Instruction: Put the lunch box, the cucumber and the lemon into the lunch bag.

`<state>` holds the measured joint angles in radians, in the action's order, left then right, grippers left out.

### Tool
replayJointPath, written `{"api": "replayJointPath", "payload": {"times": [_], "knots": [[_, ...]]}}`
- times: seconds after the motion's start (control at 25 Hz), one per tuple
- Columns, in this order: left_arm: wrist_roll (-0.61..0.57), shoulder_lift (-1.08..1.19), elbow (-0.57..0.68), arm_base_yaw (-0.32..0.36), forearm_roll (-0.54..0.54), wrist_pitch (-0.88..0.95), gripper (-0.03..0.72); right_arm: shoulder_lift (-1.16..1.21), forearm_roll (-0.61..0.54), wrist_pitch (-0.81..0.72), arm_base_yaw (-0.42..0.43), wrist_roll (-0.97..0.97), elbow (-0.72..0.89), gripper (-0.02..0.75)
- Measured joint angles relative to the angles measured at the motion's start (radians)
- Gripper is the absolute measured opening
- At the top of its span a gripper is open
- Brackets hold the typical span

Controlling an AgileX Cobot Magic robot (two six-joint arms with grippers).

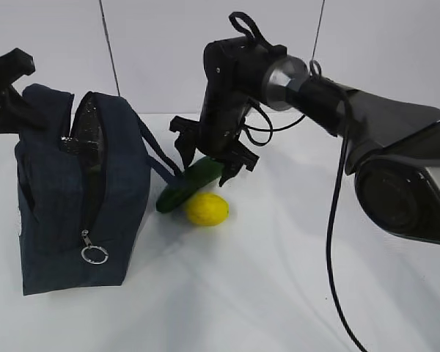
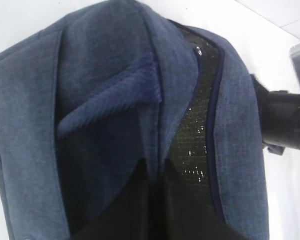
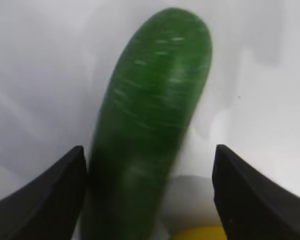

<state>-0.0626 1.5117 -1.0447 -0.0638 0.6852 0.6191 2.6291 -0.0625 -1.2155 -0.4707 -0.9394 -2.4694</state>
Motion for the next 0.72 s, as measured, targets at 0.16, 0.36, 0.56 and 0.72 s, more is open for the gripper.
{"api": "replayJointPath", "payload": {"times": [0.16, 0.36, 0.56, 0.72], "knots": [[0.000, 0.000, 0.000, 0.000, 0.000, -0.004, -0.007, 0.030, -0.007, -0.007, 0.000, 0.000, 0.002, 0.582], [0.000, 0.000, 0.000, 0.000, -0.006, -0.006, -0.007, 0.030, -0.007, 0.036, 0.000, 0.000, 0.002, 0.496], [0.000, 0.000, 0.000, 0.000, -0.017, -0.009, -0.007, 0.030, -0.008, 0.076, 0.000, -0.002, 0.002, 0.397], [0.000, 0.000, 0.000, 0.000, -0.019, -0.010, -0.007, 0.030, -0.009, 0.077, 0.000, 0.000, -0.029, 0.388]]}}
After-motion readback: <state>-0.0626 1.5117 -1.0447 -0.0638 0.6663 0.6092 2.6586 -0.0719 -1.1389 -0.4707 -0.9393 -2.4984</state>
